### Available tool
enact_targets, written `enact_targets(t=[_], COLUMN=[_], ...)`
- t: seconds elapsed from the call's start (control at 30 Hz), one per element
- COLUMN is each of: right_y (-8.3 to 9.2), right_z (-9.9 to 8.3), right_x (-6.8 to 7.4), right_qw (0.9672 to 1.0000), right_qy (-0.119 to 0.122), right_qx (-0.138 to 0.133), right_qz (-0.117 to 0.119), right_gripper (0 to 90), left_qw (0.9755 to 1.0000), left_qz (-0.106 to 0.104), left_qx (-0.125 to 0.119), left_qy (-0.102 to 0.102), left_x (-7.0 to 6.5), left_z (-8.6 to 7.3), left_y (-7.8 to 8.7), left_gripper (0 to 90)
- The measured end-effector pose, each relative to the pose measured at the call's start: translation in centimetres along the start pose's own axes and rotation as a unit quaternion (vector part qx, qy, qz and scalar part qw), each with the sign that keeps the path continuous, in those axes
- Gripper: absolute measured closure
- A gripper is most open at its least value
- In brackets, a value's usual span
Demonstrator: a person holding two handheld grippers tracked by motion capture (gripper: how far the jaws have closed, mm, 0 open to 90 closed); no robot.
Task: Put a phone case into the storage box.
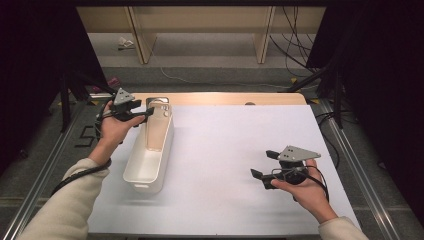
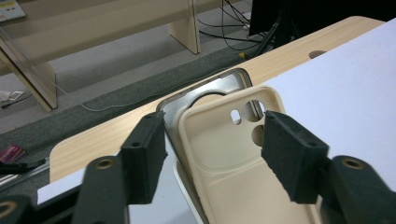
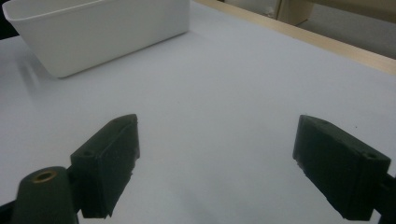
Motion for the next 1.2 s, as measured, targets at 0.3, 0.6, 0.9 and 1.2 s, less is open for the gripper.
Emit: enact_targets(t=[0.3, 0.6, 0.9, 1.2], right_y=[0.0, 0.0, 0.0, 0.0], right_z=[0.0, 0.0, 0.0, 0.0], right_x=[0.0, 0.0, 0.0, 0.0], right_qw=[1.0000, 1.0000, 1.0000, 1.0000], right_qy=[0.000, 0.000, 0.000, 0.000], right_qx=[0.000, 0.000, 0.000, -0.001], right_qz=[0.000, -0.001, -0.001, -0.001], right_gripper=[15.5, 15.5, 15.4, 15.4], left_qw=[0.9997, 0.9995, 0.9991, 0.9982], left_qz=[-0.015, -0.021, -0.041, -0.058], left_qx=[0.013, 0.023, 0.006, -0.012], left_qy=[0.018, 0.010, 0.009, 0.014], left_x=[-0.6, -1.1, -2.4, -3.7], left_z=[0.0, -0.2, -0.4, -0.9], left_y=[1.0, 2.0, 3.6, 4.9], left_gripper=[16.4, 10.4, 8.9, 9.7])
Point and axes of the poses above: each handheld gripper's, and its own axes: y roughly backward along the jaws, z roughly out of its top, x roughly to its left, the point moved 1 cm from there along -y, roughly forward along the jaws, and after that the axes turned 8 degrees about x, right-handed, at the moved point
